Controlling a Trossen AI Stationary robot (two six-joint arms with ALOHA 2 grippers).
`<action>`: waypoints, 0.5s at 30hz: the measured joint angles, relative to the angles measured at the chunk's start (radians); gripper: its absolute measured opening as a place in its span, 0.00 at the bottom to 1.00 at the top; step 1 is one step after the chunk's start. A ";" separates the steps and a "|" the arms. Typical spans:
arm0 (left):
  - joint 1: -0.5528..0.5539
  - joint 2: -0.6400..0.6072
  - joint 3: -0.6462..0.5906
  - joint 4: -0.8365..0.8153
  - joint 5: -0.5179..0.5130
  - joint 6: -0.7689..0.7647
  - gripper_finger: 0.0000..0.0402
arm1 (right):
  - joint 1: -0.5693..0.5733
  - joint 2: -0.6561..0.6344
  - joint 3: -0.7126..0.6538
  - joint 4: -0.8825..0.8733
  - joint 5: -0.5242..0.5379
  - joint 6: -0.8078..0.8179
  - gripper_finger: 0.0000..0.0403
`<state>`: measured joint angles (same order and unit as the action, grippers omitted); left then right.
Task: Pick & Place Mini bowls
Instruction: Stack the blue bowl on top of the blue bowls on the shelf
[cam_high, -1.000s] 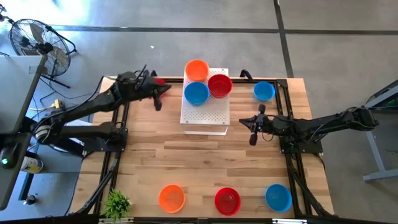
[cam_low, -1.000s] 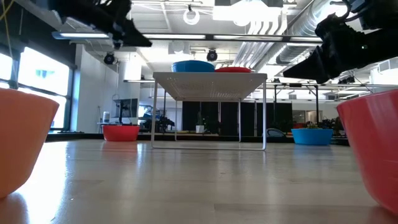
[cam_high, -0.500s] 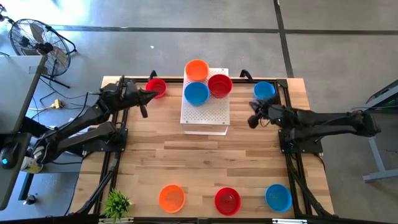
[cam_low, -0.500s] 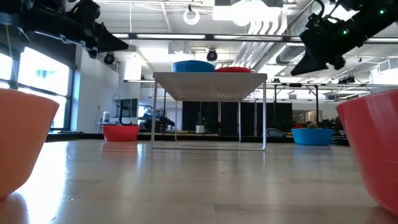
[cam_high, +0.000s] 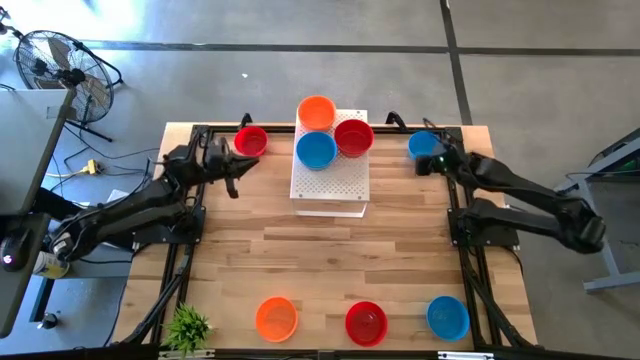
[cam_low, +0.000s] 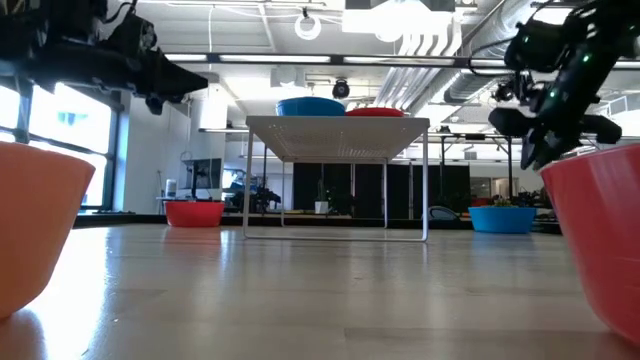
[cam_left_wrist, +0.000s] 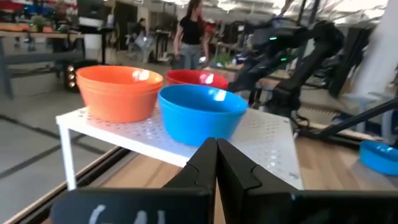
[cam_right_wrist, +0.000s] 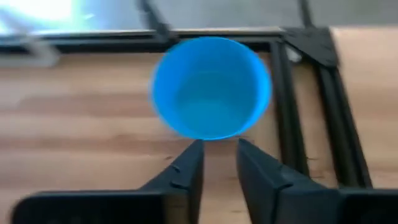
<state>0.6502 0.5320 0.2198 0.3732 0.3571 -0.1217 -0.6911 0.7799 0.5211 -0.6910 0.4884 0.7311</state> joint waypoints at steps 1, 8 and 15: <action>-0.008 0.000 -0.021 0.033 0.000 -0.008 0.00 | -0.032 0.021 -0.003 0.006 -0.001 0.022 0.24; -0.044 0.000 -0.081 0.130 -0.006 -0.017 0.00 | -0.167 0.207 -0.008 0.098 0.065 0.101 0.41; -0.042 0.001 -0.081 0.114 -0.008 -0.004 0.00 | -0.180 0.412 -0.009 0.209 0.121 0.218 0.42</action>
<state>0.6083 0.5327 0.1383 0.4874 0.3488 -0.1258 -0.8711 1.1919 0.5125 -0.4818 0.6093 0.9495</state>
